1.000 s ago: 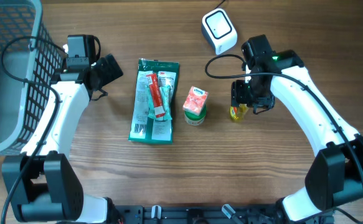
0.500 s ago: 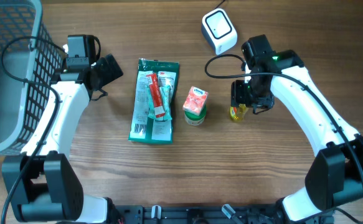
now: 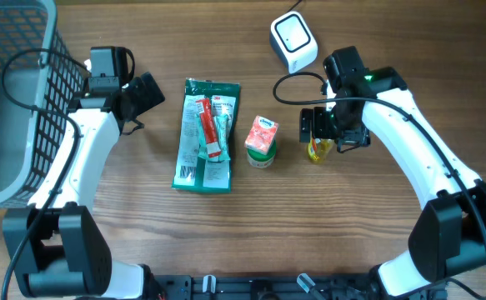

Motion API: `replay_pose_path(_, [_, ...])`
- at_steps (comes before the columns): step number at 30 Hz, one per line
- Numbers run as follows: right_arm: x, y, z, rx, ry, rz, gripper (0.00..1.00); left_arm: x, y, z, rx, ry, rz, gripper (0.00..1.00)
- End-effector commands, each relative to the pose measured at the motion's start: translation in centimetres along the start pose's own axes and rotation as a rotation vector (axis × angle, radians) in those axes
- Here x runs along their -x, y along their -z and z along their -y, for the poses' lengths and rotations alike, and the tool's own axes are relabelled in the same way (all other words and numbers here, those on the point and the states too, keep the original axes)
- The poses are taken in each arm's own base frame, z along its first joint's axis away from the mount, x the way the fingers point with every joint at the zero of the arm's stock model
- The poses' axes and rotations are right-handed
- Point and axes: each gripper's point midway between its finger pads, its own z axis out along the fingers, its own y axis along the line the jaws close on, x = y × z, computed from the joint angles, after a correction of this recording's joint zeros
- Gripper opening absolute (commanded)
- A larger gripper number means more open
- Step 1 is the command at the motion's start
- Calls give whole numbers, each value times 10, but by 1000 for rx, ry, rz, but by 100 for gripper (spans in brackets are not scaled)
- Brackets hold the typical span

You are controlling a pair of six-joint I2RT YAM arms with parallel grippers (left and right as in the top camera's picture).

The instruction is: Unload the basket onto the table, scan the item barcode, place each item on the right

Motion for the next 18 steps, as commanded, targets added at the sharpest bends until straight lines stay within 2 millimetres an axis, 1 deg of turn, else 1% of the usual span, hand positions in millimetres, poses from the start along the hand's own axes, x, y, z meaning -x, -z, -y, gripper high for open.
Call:
replay_pose_path(1, [5,8,-7,28,6,31,100,7,7,3,-18,0,19,100])
replay_pose_path(4, [16,8,-11,43,12,77,100,7,7,3,-18,0,19,100])
replay_pose_path(8, [48,14,-22,87,28,210,100,7,7,3,-17,0,19,100])
replay_pose_path(10, [68,19,-29,114,38,294,100,7,7,3,-17,0,19,100])
replay_pose_path(14, [92,29,-38,149,50,399,100,7,7,3,-17,0,19,100])
replay_pose_path(18, [97,32,-40,155,52,420,100,7,7,3,-18,0,19,100])
